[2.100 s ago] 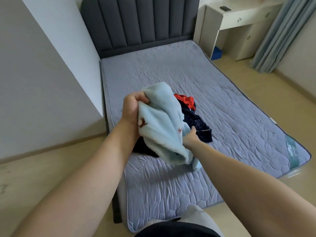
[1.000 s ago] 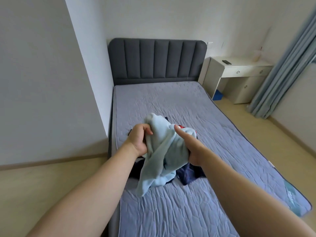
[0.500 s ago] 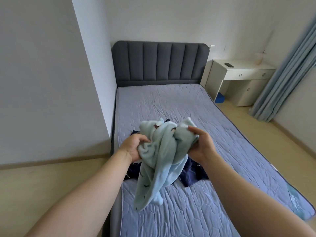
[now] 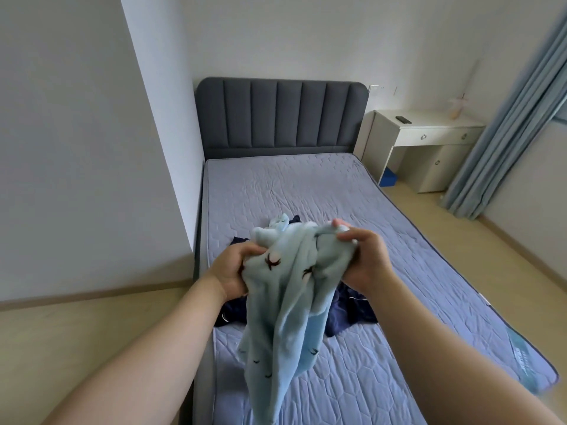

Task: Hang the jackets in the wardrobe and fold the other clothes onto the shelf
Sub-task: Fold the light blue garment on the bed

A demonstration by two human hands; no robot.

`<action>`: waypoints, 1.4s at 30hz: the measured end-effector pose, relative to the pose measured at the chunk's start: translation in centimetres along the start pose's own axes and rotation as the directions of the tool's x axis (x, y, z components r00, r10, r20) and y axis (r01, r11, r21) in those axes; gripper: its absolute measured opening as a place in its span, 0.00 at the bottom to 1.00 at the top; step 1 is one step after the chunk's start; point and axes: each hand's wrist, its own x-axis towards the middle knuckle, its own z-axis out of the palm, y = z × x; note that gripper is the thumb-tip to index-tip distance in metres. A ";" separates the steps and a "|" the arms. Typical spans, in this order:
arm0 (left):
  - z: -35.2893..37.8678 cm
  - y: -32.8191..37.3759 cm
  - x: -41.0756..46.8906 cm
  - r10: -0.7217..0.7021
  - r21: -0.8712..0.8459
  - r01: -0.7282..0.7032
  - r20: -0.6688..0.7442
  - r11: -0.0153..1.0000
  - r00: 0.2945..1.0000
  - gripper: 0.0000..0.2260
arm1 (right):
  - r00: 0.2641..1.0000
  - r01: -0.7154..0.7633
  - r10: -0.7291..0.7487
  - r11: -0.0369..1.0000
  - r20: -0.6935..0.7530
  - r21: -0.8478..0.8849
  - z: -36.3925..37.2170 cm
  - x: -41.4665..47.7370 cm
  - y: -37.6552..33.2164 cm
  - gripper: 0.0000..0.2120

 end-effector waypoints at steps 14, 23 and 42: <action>2.8 -1.5 2.1 0.057 0.091 -0.051 -0.056 0.995 0.997 0.22 | 0.978 -0.133 0.100 0.975 -0.183 -0.177 -2.4 -1.4 -0.3 0.23; 8.4 -1.5 3.1 0.146 0.456 -0.140 0.022 0.879 0.989 0.25 | 0.965 0.148 -0.255 0.718 -0.060 -0.680 -0.9 -0.8 -2.2 0.04; 20.0 2.8 6.0 0.304 0.629 -0.353 0.190 0.692 0.934 0.27 | 0.753 0.413 -0.647 0.326 0.118 -0.850 1.3 -4.7 -12.1 0.14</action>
